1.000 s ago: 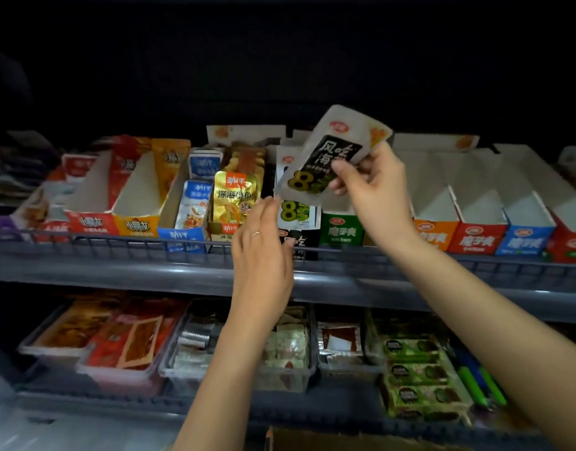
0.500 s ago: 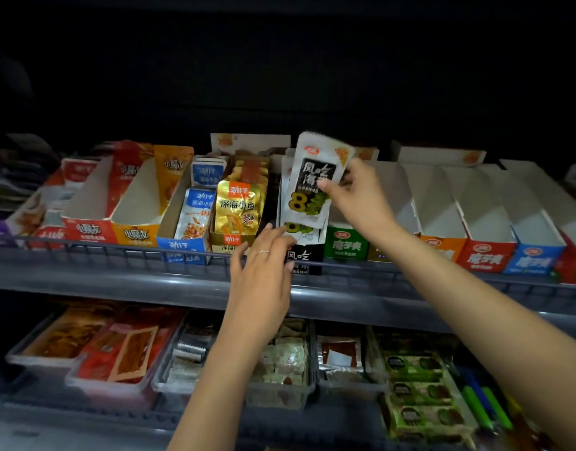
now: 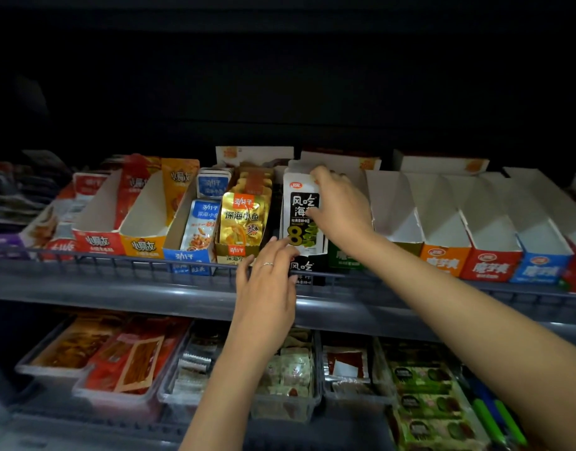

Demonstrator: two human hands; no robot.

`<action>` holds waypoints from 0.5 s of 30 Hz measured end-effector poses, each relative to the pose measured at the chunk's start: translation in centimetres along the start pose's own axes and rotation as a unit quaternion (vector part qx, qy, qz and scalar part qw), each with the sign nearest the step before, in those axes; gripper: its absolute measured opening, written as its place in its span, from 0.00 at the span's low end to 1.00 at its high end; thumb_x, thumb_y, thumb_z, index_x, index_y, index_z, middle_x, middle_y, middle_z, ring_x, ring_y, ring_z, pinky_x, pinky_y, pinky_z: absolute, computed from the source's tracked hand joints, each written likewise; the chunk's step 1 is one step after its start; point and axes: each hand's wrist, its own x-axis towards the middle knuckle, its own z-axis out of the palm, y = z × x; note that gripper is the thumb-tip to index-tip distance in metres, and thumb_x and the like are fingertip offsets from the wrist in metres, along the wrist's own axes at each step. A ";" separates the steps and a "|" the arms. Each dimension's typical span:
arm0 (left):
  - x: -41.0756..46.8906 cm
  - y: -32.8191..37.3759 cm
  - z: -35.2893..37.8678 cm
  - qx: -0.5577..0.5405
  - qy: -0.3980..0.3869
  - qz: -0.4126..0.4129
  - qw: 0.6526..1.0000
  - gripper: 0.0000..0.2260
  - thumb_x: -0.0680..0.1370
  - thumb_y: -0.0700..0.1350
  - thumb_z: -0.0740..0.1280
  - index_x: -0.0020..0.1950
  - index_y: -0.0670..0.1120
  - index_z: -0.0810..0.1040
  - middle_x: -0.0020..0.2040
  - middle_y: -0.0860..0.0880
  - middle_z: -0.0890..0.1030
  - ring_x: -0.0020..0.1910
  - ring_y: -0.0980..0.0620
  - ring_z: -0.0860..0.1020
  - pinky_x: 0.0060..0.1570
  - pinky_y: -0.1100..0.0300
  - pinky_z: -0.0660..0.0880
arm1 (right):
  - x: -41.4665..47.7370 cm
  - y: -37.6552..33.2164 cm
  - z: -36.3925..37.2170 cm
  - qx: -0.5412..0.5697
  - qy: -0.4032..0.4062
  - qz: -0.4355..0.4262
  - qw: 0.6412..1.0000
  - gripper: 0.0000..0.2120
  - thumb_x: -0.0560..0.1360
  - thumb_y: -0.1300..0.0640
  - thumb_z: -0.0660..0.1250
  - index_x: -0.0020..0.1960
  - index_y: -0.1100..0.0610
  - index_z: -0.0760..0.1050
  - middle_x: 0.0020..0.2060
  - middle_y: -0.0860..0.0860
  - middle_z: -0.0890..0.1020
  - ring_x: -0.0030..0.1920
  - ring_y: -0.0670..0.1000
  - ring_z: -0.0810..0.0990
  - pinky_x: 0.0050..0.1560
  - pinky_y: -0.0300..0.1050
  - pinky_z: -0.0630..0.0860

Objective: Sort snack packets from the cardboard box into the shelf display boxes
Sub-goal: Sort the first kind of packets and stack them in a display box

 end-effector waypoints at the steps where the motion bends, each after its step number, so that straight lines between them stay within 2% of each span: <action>1: 0.0 0.0 0.0 -0.002 0.001 0.001 1.000 0.16 0.78 0.37 0.62 0.64 0.49 0.70 0.70 0.50 0.69 0.73 0.55 0.60 0.68 0.52 0.54 | 0.2 -0.1 0.0 -0.017 0.003 0.002 1.000 0.23 0.72 0.61 0.71 0.64 0.55 0.67 0.56 0.53 0.78 0.57 0.53 0.75 0.46 0.44 0.70; 5: 0.0 0.0 0.0 -0.006 0.005 0.000 1.000 0.15 0.77 0.36 0.62 0.63 0.48 0.71 0.70 0.50 0.70 0.73 0.54 0.61 0.68 0.52 0.54 | 0.2 -0.2 0.2 -0.066 0.013 0.005 0.998 0.24 0.73 0.60 0.71 0.65 0.56 0.66 0.57 0.54 0.77 0.58 0.55 0.74 0.53 0.46 0.70; 8: 0.1 0.0 0.0 -0.006 0.003 0.001 1.000 0.16 0.77 0.37 0.62 0.63 0.48 0.70 0.70 0.50 0.70 0.74 0.54 0.60 0.69 0.51 0.54 | 0.2 0.0 0.3 -0.101 0.031 -0.001 0.994 0.26 0.72 0.58 0.71 0.66 0.57 0.66 0.60 0.56 0.73 0.62 0.57 0.70 0.58 0.48 0.68; 11: 0.1 0.0 0.0 -0.006 0.000 -0.001 1.000 0.16 0.77 0.36 0.63 0.63 0.48 0.70 0.70 0.50 0.69 0.74 0.55 0.60 0.69 0.51 0.54 | 0.1 0.0 0.5 -0.125 0.049 -0.047 0.990 0.32 0.70 0.60 0.71 0.71 0.55 0.62 0.65 0.56 0.68 0.64 0.57 0.66 0.60 0.49 0.66; 15: 0.0 0.1 -0.1 -0.005 -0.002 -0.003 1.000 0.17 0.76 0.36 0.63 0.64 0.48 0.70 0.71 0.51 0.68 0.73 0.55 0.59 0.70 0.50 0.54 | 0.0 0.0 0.5 -0.145 0.008 -0.099 0.984 0.38 0.69 0.59 0.72 0.74 0.50 0.58 0.67 0.55 0.66 0.66 0.56 0.65 0.62 0.49 0.63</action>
